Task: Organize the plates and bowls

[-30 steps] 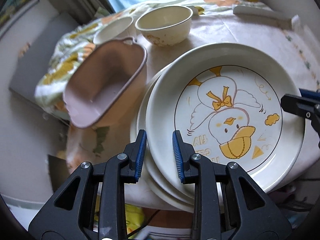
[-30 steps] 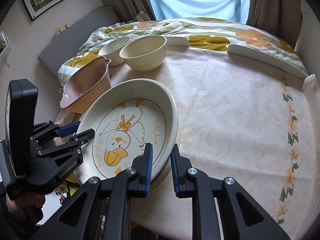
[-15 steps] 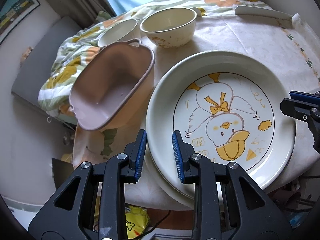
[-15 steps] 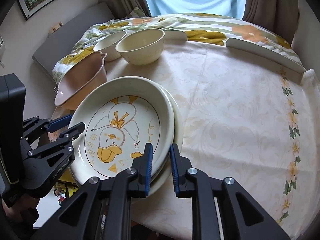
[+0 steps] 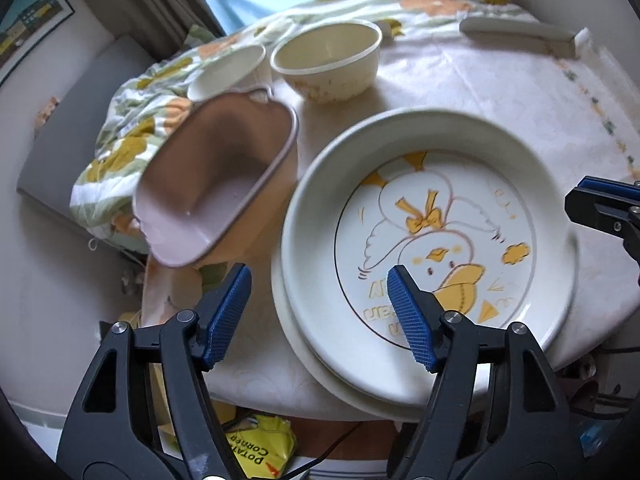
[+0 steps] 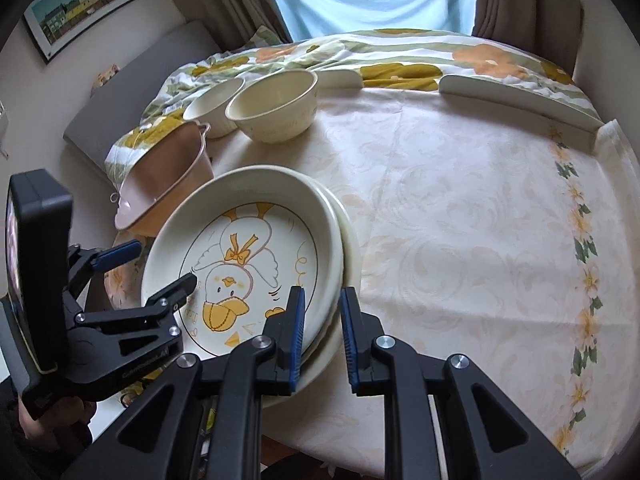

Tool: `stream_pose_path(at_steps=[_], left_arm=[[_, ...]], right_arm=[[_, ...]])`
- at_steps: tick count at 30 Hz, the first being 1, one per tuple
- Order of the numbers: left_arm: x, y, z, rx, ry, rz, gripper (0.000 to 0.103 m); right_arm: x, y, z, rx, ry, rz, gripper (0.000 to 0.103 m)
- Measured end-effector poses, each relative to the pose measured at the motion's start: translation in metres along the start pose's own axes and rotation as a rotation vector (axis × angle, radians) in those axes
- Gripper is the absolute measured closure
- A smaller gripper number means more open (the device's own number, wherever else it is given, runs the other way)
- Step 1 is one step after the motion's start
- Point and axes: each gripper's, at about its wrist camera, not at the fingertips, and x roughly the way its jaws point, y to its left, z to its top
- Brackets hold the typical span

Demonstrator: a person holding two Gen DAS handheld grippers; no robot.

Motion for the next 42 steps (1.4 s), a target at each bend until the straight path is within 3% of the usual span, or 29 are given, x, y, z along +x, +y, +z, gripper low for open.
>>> stream_pose_path(at_steps=[3, 6, 7, 8, 9, 10, 11, 13, 17, 22, 28, 33, 35, 40, 42], left_arm=[[-0.024, 0.011, 0.004, -0.034, -0.038, -0.002, 0.035], [-0.062, 0.039, 0.008, -0.145, -0.097, -0.051, 0.034], [-0.076, 0.052, 0.009, -0.198, -0.126, -0.067, 0.030], [-0.086, 0.061, 0.010, -0.237, -0.146, -0.070, 0.013], [-0.099, 0.074, 0.011, -0.293, -0.176, -0.069, 0.002], [-0.108, 0.086, 0.011, -0.343, -0.207, -0.069, 0.000], [-0.113, 0.094, 0.011, -0.378, -0.223, -0.072, 0.000], [-0.115, 0.113, 0.012, -0.452, -0.236, -0.077, 0.000], [-0.097, 0.140, 0.009, -0.566, -0.180, -0.053, 0.000], [-0.048, 0.167, -0.002, -0.707, -0.102, -0.189, 0.001], [0.018, 0.178, -0.011, -0.817, 0.015, -0.257, 0.006], [0.056, 0.184, -0.010, -0.869, 0.075, -0.276, 0.015], [0.069, 0.183, -0.007, -0.862, 0.101, -0.282, 0.030], [0.096, 0.184, -0.001, -0.850, 0.152, -0.296, 0.051], [0.101, 0.184, 0.001, -0.841, 0.160, -0.308, 0.062]], right_arm=[[-0.016, 0.002, 0.007, -0.010, -0.018, 0.013, 0.087], [-0.038, 0.008, 0.020, -0.052, -0.059, 0.042, 0.086], [-0.048, 0.012, 0.028, -0.077, -0.072, 0.057, 0.084], [-0.052, 0.014, 0.034, -0.093, -0.080, 0.064, 0.062], [-0.059, 0.019, 0.043, -0.124, -0.096, 0.078, 0.017], [-0.063, 0.024, 0.051, -0.150, -0.114, 0.095, 0.001], [-0.066, 0.027, 0.056, -0.169, -0.131, 0.109, 0.000], [-0.064, 0.037, 0.075, -0.221, -0.133, 0.128, 0.000], [-0.042, 0.056, 0.104, -0.283, -0.070, 0.167, 0.000], [0.012, 0.080, 0.133, -0.331, 0.056, 0.226, 0.000], [0.089, 0.101, 0.148, -0.335, 0.210, 0.281, 0.001], [0.135, 0.113, 0.156, -0.367, 0.321, 0.292, 0.031], [0.149, 0.117, 0.157, -0.388, 0.350, 0.291, 0.038], [0.172, 0.126, 0.161, -0.426, 0.386, 0.282, 0.056], [0.177, 0.128, 0.163, -0.437, 0.387, 0.286, 0.072]])
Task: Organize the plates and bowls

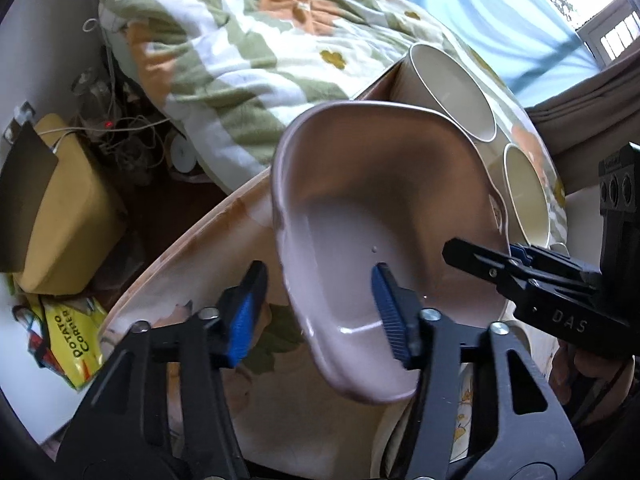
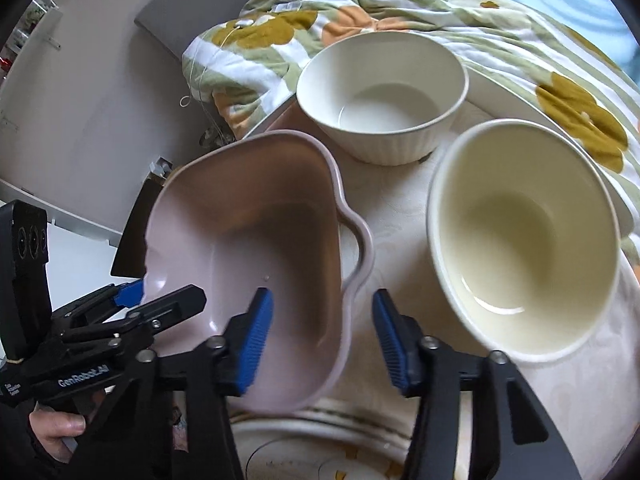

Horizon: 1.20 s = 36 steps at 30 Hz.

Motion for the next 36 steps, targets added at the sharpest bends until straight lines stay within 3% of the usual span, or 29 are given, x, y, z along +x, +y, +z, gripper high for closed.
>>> stream_pose_path(at_steps=[2, 4, 6, 15, 21, 30, 36], left_arm=[[0.005, -0.001, 0.002, 0.011, 0.018, 0.000, 0.075], [0.008, -0.002, 0.004, 0.019, 0.021, 0.010, 0.077], [0.007, -0.002, 0.006, 0.031, 0.021, 0.016, 0.078], [-0.015, -0.016, 0.008, 0.117, -0.026, 0.051, 0.078], [-0.052, -0.049, 0.002, 0.221, -0.077, 0.049, 0.078], [-0.097, -0.147, -0.053, 0.429, -0.100, -0.027, 0.078], [-0.096, -0.216, -0.109, 0.545, -0.042, -0.114, 0.078]], right_arm=[[0.003, 0.002, 0.002, -0.026, 0.001, -0.009, 0.077], [0.005, 0.003, 0.003, -0.035, 0.005, -0.013, 0.083], [0.003, 0.002, 0.002, -0.035, -0.011, -0.024, 0.087], [-0.012, 0.011, -0.005, -0.019, -0.073, -0.025, 0.088], [-0.055, 0.015, -0.024, 0.015, -0.155, -0.034, 0.088], [-0.152, -0.005, -0.109, 0.175, -0.289, -0.090, 0.088], [-0.206, -0.030, -0.184, 0.288, -0.340, -0.175, 0.088]])
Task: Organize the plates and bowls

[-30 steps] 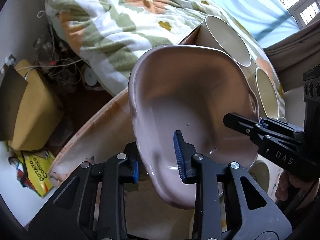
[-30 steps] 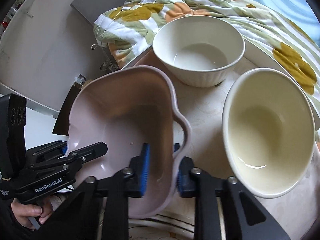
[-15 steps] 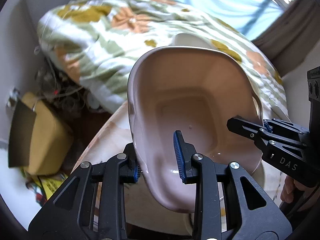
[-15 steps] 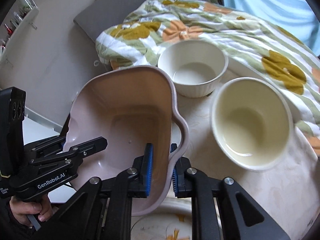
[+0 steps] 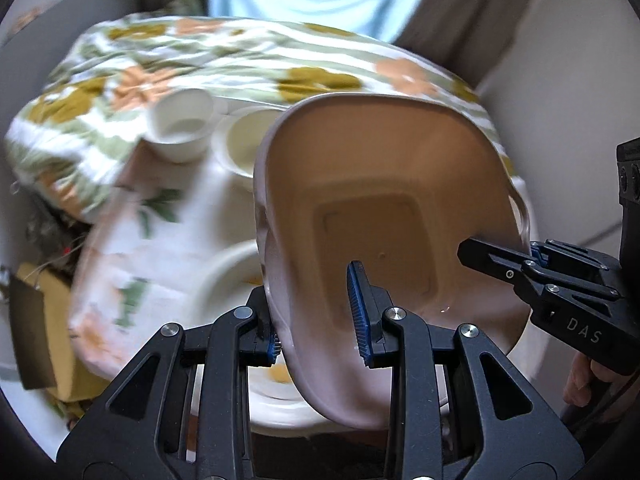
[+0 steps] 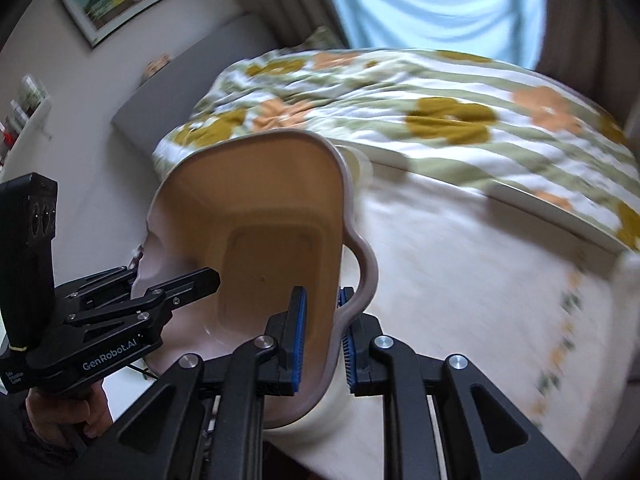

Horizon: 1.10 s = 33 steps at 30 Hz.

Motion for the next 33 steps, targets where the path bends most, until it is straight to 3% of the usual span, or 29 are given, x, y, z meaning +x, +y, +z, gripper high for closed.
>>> stream_pose_path(at_steps=[7, 14, 23, 33], left_arm=[[0.045, -0.089, -0.026, 0.105, 0.102, -0.127, 0.078], [0.109, -0.147, -0.049, 0.181, 0.181, -0.169, 0.078], [0.150, -0.161, -0.055, 0.231, 0.205, -0.143, 0.078], [0.154, -0.164, -0.055, 0.254, 0.205, -0.112, 0.077]], right_arm=[[-0.040, -0.070, -0.056, 0.172, -0.028, -0.122, 0.088], [-0.037, -0.141, -0.108, 0.311, -0.017, -0.194, 0.088], [-0.012, -0.179, -0.127, 0.357, -0.015, -0.205, 0.088], [-0.008, -0.187, -0.141, 0.390, -0.013, -0.189, 0.088]])
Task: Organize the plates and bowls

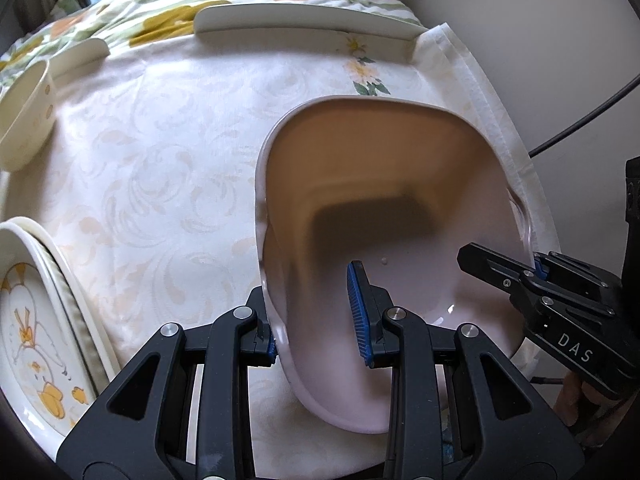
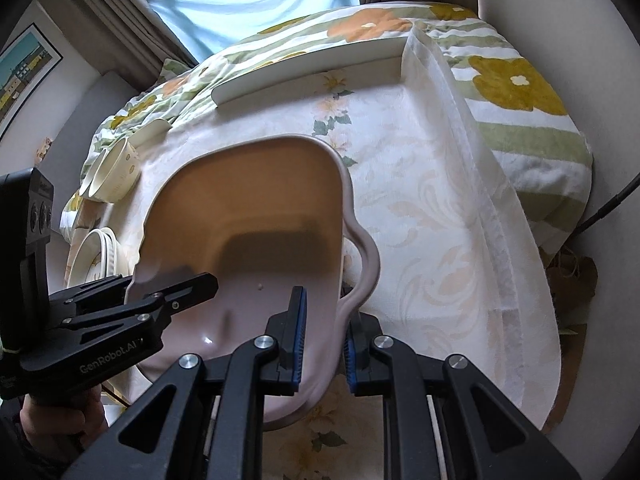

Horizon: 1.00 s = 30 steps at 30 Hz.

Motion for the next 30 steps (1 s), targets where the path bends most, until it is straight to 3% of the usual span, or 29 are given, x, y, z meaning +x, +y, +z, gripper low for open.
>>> stream_pose_path(at_steps=[13, 15, 16, 17, 19, 25, 30], left_arm=[[0.017, -0.008, 0.003, 0.047, 0.042, 0.036, 0.075], [0.018, -0.010, 0.004, 0.049, 0.044, 0.027, 0.069], [0.018, -0.011, 0.004, 0.052, 0.044, 0.026, 0.058], [0.018, -0.013, 0.004, 0.058, 0.042, 0.035, 0.039], [0.016, -0.014, 0.003, 0.068, 0.024, 0.055, 0.029], [0.008, -0.008, 0.001, 0.045, 0.031, 0.058, 0.029], [-0.034, -0.005, -0.012, 0.037, -0.008, 0.075, 0.029]], right_arm=[[0.009, -0.016, -0.001, 0.156, 0.013, 0.057, 0.087], [0.010, -0.016, -0.001, 0.166, 0.016, 0.062, 0.084], [0.011, -0.016, -0.002, 0.171, 0.015, 0.065, 0.081], [0.011, -0.016, -0.002, 0.175, 0.014, 0.069, 0.074], [0.009, -0.017, -0.002, 0.191, 0.002, 0.084, 0.063], [-0.006, -0.020, -0.003, 0.197, -0.025, 0.056, 0.062], [-0.049, -0.012, -0.004, 0.153, -0.087, -0.018, 0.062]])
